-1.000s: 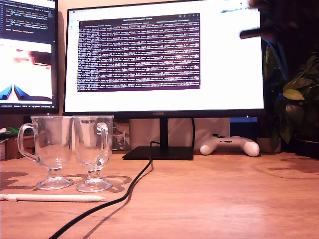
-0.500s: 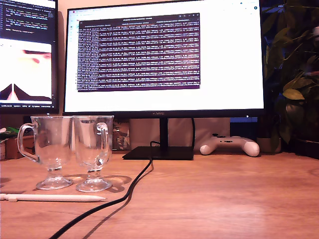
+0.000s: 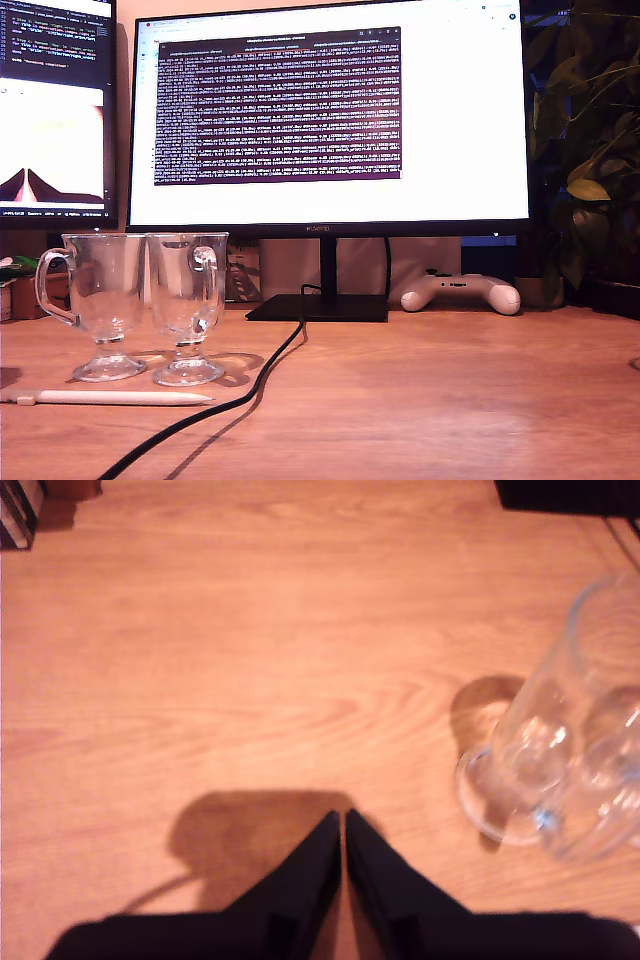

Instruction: Pick the small glass cups in front of you with each of your hands, and place them behind the white pen

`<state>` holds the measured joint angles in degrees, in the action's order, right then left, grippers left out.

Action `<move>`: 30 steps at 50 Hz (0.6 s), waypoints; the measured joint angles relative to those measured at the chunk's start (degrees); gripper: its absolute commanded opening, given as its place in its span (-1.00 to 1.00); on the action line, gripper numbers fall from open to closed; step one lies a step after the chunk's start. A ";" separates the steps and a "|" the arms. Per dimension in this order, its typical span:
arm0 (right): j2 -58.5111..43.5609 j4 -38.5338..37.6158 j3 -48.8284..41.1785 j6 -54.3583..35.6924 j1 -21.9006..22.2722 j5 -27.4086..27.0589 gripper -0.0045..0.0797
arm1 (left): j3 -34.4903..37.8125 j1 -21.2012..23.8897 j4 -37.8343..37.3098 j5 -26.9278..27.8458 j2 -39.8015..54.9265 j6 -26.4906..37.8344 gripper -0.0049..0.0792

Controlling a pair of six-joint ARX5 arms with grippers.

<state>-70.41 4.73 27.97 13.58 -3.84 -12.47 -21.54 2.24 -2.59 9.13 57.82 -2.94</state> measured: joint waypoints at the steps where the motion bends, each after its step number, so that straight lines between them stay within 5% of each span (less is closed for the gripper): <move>1: 0.55 -1.31 -1.03 -1.22 -0.02 0.00 -0.92 | 0.74 0.00 0.74 -0.13 -0.07 0.00 -0.93; 7: 3.96 -7.45 -6.27 -6.08 0.00 0.00 -0.92 | 4.66 0.00 4.70 -0.50 -0.52 0.00 -0.93; 30: 18.99 -12.46 -17.84 -8.61 2.01 1.62 -0.92 | 12.72 0.00 11.72 -0.52 -3.93 0.37 -0.93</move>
<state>-51.42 -7.73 10.13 4.97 -1.83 -10.85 -8.82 2.24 9.13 8.60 53.89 -2.57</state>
